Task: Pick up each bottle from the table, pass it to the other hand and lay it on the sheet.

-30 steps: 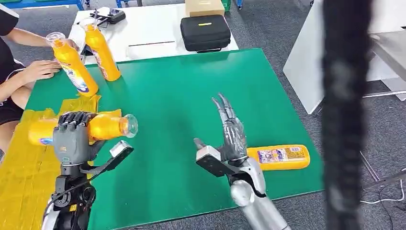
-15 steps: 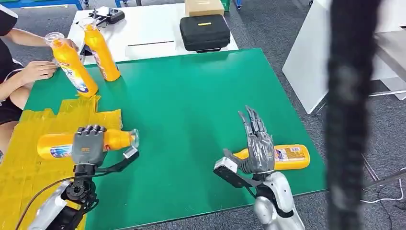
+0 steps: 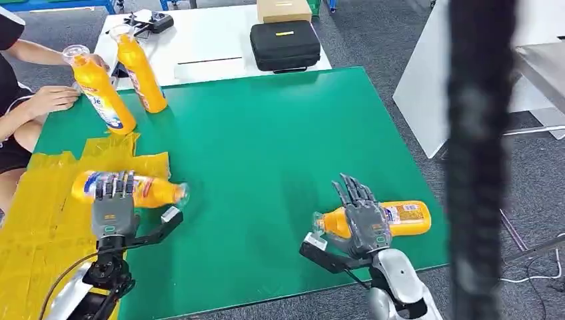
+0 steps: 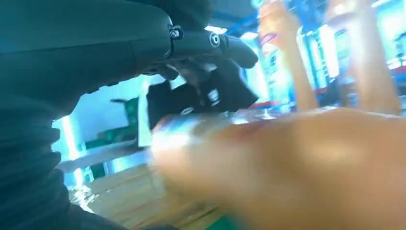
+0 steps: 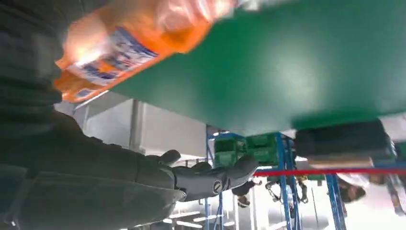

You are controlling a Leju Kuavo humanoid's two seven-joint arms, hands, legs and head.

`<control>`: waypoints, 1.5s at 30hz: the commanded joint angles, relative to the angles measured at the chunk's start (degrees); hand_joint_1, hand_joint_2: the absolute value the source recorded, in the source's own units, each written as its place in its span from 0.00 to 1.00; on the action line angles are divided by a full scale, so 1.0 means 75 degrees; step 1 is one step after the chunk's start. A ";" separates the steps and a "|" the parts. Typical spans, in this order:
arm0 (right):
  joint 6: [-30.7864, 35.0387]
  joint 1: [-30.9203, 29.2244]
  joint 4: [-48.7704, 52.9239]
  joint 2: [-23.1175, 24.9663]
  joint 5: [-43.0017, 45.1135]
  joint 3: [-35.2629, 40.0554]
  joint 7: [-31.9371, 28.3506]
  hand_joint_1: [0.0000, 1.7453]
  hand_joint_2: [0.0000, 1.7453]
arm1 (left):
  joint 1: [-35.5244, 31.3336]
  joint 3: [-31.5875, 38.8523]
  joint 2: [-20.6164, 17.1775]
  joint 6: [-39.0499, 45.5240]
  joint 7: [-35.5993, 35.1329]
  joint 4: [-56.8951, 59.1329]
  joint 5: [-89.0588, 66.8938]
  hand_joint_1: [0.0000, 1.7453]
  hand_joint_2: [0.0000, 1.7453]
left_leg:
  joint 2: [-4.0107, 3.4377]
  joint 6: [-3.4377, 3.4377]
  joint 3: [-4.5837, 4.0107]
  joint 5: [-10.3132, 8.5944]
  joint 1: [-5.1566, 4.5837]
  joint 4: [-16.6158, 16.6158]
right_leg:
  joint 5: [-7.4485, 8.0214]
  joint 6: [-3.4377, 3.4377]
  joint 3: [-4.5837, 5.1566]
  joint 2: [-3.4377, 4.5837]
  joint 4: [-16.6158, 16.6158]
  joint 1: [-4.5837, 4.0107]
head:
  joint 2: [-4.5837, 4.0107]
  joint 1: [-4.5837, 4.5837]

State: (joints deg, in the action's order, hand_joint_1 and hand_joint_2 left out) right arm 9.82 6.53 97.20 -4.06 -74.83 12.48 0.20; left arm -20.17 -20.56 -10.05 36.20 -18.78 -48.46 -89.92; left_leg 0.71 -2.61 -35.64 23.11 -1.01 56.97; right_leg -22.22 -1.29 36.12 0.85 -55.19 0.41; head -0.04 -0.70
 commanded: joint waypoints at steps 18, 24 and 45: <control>-0.1675 -0.0109 -0.1055 -0.1888 -0.0755 -0.1507 -0.0306 0.00 1.00 | 0.1374 0.3056 0.2107 -0.1855 0.5500 -0.3223 0.6183 0.00 1.00 | 0.0026 0.0013 0.0030 0.0020 0.0001 0.0004 | -0.0016 -0.0003 -0.0042 -0.0025 0.0009 -0.0002 | 0.0000 0.0000; -0.1793 -0.0443 -0.1710 -0.2073 -0.0450 -0.1465 -0.0594 0.00 1.00 | 0.1489 0.2898 0.2089 -0.1883 0.5699 -0.3561 0.6503 0.00 1.00 | 0.0015 0.0018 0.0042 0.0027 0.0004 0.0005 | -0.0019 -0.0001 -0.0053 -0.0016 0.0008 -0.0005 | 0.0000 0.0000; -0.1551 -0.1782 -0.4729 -0.1259 -0.0485 -0.0947 -0.0809 0.97 1.00 | 0.1287 0.2037 0.2048 -0.2171 0.5938 -0.3669 0.7010 0.00 1.00 | -0.0016 0.0028 0.0090 0.0025 0.0018 -0.0001 | -0.0006 0.0001 -0.0099 -0.0004 0.0025 -0.0022 | 0.0000 0.0000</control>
State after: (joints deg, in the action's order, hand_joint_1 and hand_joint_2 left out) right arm -1.66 -1.95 77.94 -16.68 -78.14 2.47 -4.94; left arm -8.15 -2.53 5.51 20.26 25.68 -78.64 -38.36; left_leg 0.70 -2.69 -35.36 23.15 -1.04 56.97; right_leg -22.18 -1.32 35.85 0.85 -55.14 0.42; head -0.04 -0.70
